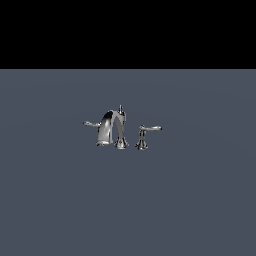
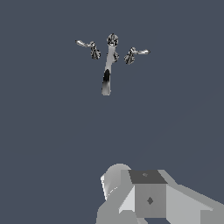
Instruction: Turn on the faucet by rotating a designated handle.
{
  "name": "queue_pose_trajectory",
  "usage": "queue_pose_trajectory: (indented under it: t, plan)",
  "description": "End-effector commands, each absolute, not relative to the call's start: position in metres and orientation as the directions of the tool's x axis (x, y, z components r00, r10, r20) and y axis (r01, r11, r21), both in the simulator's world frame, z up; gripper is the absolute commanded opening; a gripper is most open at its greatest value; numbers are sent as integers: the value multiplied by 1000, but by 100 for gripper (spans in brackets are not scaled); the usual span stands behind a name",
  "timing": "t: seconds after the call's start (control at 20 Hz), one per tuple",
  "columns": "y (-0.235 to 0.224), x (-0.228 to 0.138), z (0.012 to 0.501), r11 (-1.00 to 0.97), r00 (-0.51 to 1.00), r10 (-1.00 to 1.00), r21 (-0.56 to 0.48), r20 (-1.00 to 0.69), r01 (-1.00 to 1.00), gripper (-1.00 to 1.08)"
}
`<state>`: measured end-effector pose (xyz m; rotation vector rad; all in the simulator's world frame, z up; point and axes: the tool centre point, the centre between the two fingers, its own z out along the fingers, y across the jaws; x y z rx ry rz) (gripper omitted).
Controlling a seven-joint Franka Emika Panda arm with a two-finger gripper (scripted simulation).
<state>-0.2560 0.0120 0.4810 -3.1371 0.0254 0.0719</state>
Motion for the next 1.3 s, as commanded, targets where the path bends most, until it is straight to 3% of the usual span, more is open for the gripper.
queue_pose_trajectory:
  t: [0.0,0.8,1.25]
  plan:
    - [12,-256,481,-1000,999,-16,-3,-46,-16,-100]
    - [-4,-252,490,-997,997,-70,-7,-31,-70,-100]
    - [2,-228,484,-990,990,-135,-40,-42,-136,-100]
